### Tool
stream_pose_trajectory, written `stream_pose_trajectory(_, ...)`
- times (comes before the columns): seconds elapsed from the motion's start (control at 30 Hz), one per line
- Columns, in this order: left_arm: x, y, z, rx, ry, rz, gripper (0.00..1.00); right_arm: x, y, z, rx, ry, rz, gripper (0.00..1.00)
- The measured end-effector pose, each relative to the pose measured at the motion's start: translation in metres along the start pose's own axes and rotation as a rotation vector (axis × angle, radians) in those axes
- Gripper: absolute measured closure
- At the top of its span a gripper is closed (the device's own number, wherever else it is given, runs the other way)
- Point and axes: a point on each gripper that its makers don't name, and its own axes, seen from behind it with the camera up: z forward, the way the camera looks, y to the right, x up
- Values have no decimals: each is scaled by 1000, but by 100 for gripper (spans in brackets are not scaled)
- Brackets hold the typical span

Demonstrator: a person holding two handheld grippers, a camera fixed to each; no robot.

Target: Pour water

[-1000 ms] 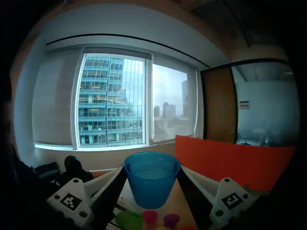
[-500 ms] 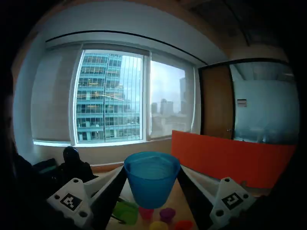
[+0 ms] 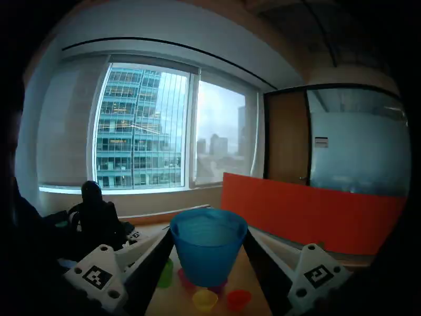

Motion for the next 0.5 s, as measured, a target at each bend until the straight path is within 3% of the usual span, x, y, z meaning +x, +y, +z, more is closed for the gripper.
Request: stream_pose_trajectory(0.5,-4,-7,-9,16,-23,3,15,-31,22,-32,-64,-27,-7,9)
